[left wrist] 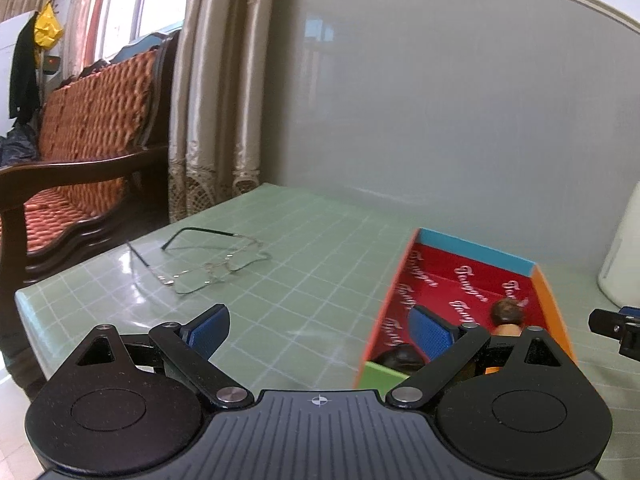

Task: Organize fruits

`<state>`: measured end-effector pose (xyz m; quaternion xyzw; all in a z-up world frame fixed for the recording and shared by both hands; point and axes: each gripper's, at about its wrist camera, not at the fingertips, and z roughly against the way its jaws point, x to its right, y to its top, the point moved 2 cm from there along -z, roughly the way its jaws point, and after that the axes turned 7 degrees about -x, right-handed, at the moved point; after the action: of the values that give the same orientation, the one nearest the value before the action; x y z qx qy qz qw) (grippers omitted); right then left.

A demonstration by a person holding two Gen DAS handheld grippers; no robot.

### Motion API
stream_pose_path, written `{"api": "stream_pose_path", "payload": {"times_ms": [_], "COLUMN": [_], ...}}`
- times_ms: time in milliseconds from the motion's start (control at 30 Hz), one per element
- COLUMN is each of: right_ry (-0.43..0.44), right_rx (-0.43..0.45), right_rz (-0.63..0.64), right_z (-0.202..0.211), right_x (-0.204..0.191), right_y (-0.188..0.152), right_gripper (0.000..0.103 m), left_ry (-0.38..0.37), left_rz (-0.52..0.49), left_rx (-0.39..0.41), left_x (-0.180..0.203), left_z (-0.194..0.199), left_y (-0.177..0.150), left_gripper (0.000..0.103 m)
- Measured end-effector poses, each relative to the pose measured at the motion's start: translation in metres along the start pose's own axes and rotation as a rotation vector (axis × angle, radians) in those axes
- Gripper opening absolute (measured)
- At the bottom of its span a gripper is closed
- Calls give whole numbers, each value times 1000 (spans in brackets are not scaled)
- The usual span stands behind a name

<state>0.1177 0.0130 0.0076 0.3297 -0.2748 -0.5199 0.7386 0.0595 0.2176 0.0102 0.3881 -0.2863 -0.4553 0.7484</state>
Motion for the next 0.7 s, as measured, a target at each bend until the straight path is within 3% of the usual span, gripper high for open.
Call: {"api": "stream_pose_path", "payload": {"times_ms": [233, 300, 367, 500, 700], "right_ry": [-41, -55, -68, -94, -107], "right_rx": [1, 2, 5, 28, 66], "right_rz": [-14, -24, -36, -80, -115], "right_z": [15, 22, 29, 49, 90], "right_x": [24, 33, 42, 64, 87], "right_y": [-6, -8, -10, -18, -42], "right_gripper": [43, 43, 45, 66, 73], "left_ry": [-55, -81, -109, -165, -196], "left_rz": [-33, -40, -52, -107, -198], "left_rx": [-3, -2, 3, -6, -5], "left_x": [26, 38, 52, 84, 117], "left_z": [7, 11, 18, 30, 59], "left_y": [-2, -3, -6, -14, -32], "left_gripper": [96, 103, 103, 103, 103]}}
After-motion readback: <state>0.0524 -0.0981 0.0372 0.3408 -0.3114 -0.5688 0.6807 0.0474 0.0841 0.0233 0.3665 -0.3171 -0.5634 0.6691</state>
